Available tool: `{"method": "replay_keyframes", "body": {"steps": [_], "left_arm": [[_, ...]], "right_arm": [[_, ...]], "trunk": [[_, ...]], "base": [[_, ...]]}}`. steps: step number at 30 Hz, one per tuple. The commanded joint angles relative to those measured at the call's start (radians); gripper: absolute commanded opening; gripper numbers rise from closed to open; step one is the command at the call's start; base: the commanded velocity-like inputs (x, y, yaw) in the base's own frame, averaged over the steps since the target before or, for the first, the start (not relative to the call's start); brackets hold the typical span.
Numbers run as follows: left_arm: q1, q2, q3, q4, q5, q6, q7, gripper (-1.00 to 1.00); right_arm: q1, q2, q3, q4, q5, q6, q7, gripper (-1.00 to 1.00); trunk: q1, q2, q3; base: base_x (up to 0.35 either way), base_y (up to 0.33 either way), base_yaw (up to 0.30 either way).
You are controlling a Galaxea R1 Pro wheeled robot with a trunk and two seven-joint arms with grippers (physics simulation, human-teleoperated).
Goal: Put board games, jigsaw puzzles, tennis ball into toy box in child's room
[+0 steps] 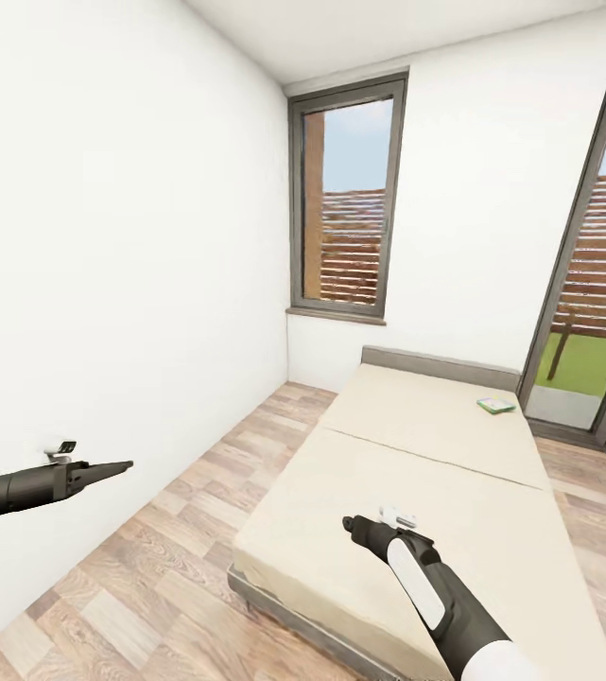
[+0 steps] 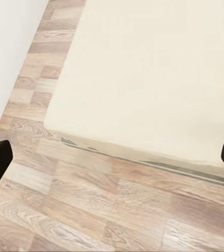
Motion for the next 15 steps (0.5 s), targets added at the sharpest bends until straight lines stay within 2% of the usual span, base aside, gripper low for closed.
{"method": "replay_keyframes", "body": {"steps": [1, 9, 11, 15], "left_arm": [[0.000, 0.000, 0.000, 0.000, 0.000, 0.011, -0.004, 1.00], [0.000, 0.000, -0.002, 0.000, -0.004, 0.013, -0.004, 1.00], [0.000, -0.003, -0.004, 0.000, -0.020, 0.013, 0.002, 1.00], [0.000, -0.020, -0.009, 0.000, -0.087, 0.016, 0.112, 1.00]], "right_arm": [[0.000, 0.000, 0.003, -0.001, -0.010, 0.000, -0.009, 1.00], [0.000, -0.003, 0.003, -0.004, -0.008, -0.004, -0.009, 1.00], [0.000, -0.005, 0.003, -0.005, -0.006, -0.006, -0.009, 1.00], [0.000, -0.007, 0.001, -0.009, 0.001, -0.010, -0.014, 1.00]], "trunk": [[0.000, -0.001, 0.000], [0.000, -0.001, 0.000], [0.000, -0.001, 0.000], [0.000, -0.001, 0.000]], "base": [[0.000, 0.000, -0.098], [0.000, 0.000, -0.033], [0.000, 0.000, -0.006], [0.000, 0.000, -0.002]]}}
